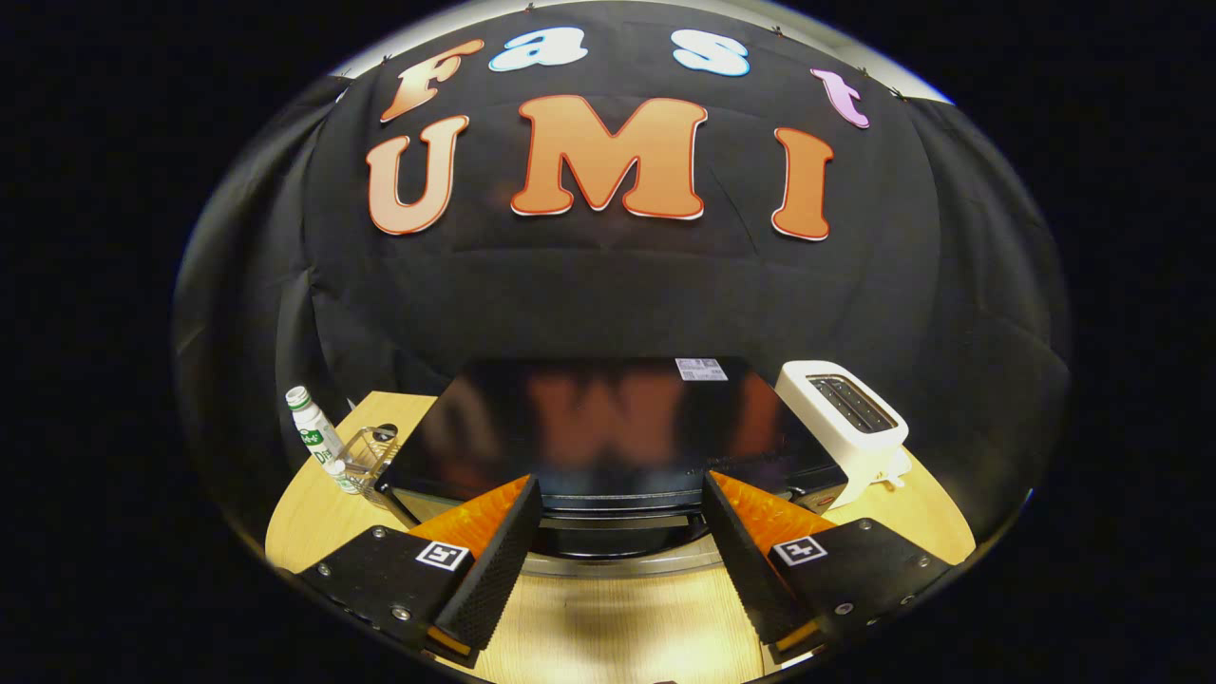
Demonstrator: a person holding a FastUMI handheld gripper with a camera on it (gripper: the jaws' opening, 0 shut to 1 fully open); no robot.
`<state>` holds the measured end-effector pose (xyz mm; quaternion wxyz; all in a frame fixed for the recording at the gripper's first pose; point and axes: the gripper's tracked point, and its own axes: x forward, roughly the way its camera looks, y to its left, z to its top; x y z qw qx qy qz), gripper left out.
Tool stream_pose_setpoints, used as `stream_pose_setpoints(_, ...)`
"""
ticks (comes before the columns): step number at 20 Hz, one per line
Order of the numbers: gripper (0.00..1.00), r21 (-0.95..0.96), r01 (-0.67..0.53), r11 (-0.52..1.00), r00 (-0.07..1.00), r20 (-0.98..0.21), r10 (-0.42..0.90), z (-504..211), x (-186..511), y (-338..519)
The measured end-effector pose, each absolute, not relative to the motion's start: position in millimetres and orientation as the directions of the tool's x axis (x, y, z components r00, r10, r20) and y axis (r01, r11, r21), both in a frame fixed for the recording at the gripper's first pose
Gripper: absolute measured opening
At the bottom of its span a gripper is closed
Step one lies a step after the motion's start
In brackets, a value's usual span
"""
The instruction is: Open the toaster oven, put the food inside, and close the toaster oven door.
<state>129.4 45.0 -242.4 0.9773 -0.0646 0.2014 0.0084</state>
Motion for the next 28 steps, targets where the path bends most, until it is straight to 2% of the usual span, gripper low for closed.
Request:
stream_pose_setpoints(5,0.99,-0.07,-0.037,0.997,0.903,-0.43,0.003,-251,125,51)
stream_pose_setpoints(8,1.0,-0.106,-0.054,0.993,0.9,-0.435,0.002,-253,116,51)
stream_pose_setpoints(28,0.99,-0.077,-0.062,0.995,0.838,-0.546,0.01,-316,2,36)
